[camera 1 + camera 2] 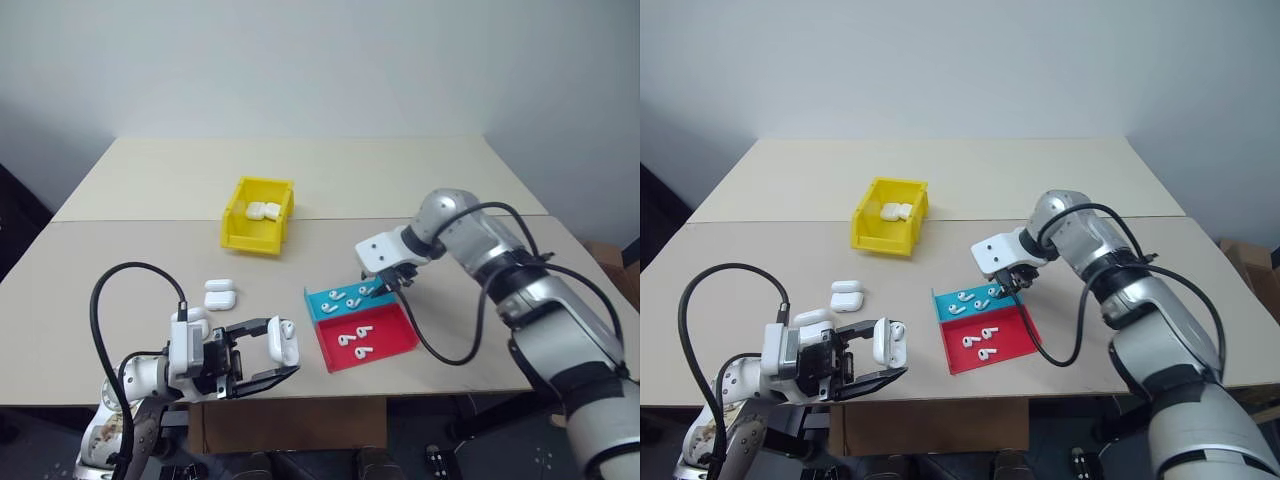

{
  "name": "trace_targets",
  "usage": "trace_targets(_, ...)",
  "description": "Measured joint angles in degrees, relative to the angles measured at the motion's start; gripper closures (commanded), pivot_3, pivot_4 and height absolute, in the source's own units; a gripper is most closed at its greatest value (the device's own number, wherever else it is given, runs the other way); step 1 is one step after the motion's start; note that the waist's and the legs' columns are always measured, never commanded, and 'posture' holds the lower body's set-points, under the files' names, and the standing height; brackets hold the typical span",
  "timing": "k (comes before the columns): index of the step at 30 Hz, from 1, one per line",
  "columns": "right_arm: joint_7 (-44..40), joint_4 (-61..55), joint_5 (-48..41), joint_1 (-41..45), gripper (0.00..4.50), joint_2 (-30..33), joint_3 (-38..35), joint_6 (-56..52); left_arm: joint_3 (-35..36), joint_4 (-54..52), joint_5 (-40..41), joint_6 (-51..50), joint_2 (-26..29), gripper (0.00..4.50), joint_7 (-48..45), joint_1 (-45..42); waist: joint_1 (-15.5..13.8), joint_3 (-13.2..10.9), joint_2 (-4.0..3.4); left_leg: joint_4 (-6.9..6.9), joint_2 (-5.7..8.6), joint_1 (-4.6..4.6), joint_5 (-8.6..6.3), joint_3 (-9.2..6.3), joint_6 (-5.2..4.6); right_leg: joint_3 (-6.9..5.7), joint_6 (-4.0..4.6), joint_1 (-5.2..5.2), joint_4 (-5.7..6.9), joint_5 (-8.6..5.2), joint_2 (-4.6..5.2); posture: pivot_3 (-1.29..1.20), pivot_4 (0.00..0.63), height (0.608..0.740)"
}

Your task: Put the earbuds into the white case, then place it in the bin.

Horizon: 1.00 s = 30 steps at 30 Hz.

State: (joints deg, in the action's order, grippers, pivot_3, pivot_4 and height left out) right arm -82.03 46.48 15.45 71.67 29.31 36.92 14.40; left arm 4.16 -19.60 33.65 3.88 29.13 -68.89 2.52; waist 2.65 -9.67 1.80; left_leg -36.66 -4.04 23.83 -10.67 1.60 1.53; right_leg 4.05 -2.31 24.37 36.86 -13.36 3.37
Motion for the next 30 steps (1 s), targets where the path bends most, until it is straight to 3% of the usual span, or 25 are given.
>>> trace_targets(8,3.36,11.36,5.93,3.05,2.21,-4.37,0.60,6.62,0.13,0.03,-1.54,1.16,0.69,1.71,1.49,-0.55,-0.17,-0.01,-0.02,0.00,0.00,0.01,0.00,0.00,0.00,-0.01,0.01,-0.01,-0.01,-0.01,0.00,0.00,0.150,0.740)
trace_targets(30,6.16,18.22,10.55,4.01,2.21,-7.59,0.12,11.52,-0.49,-0.19,-2.18,1.28,1.57,1.71,4.17,-0.15,-0.01,-0.02,-0.03,0.00,0.00,-0.03,0.00,0.00,0.00,-0.01,0.02,0.00,0.09,-0.01,-0.01,0.00,0.150,0.740)
